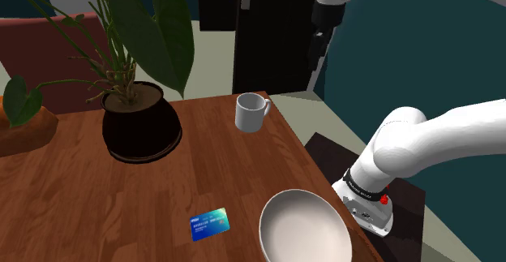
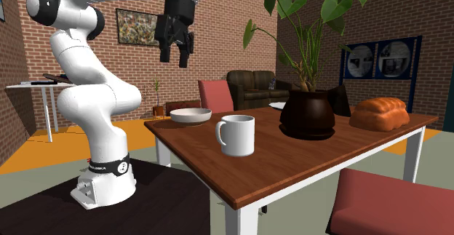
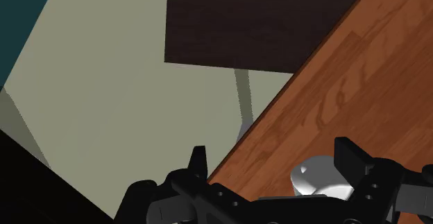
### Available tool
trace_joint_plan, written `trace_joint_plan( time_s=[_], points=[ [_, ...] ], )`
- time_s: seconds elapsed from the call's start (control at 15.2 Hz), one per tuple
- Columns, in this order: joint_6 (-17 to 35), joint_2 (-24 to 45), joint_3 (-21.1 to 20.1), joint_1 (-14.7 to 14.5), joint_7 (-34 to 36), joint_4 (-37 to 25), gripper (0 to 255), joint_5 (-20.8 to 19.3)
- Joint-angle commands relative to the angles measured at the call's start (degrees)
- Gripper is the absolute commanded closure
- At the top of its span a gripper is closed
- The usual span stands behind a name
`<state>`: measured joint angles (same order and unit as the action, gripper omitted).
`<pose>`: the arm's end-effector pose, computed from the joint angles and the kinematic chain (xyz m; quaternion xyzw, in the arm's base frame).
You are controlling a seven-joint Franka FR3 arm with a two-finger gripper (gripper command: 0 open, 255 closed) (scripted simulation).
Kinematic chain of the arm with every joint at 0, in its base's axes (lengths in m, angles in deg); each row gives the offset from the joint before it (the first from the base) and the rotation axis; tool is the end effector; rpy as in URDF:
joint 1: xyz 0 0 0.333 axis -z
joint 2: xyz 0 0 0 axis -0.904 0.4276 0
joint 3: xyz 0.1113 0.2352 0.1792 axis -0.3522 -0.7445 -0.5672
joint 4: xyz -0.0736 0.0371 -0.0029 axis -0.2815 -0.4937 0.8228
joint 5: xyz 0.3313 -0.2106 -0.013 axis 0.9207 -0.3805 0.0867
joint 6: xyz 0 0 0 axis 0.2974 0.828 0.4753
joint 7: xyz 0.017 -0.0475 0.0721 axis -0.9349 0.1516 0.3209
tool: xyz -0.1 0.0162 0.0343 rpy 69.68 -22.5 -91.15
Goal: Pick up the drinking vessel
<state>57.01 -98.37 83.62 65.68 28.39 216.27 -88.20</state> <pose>0.3064 0.0142 0.5994 0.9944 0.0796 -0.0424 0.0560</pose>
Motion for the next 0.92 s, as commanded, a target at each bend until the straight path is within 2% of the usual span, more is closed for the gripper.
trace_joint_plan(
  time_s=[0.0, 0.46, 0.86],
  points=[
    [0.0, 0.0, 0.0, 0.0, 0.0, 0.0, 0, 0.0],
    [12.3, 5.3, -4.7, -1.6, 7.2, 4.9, 0, 5.1],
    [23.3, 12.9, -9.0, -2.7, 13.0, 6.1, 0, 8.2]
  ],
)
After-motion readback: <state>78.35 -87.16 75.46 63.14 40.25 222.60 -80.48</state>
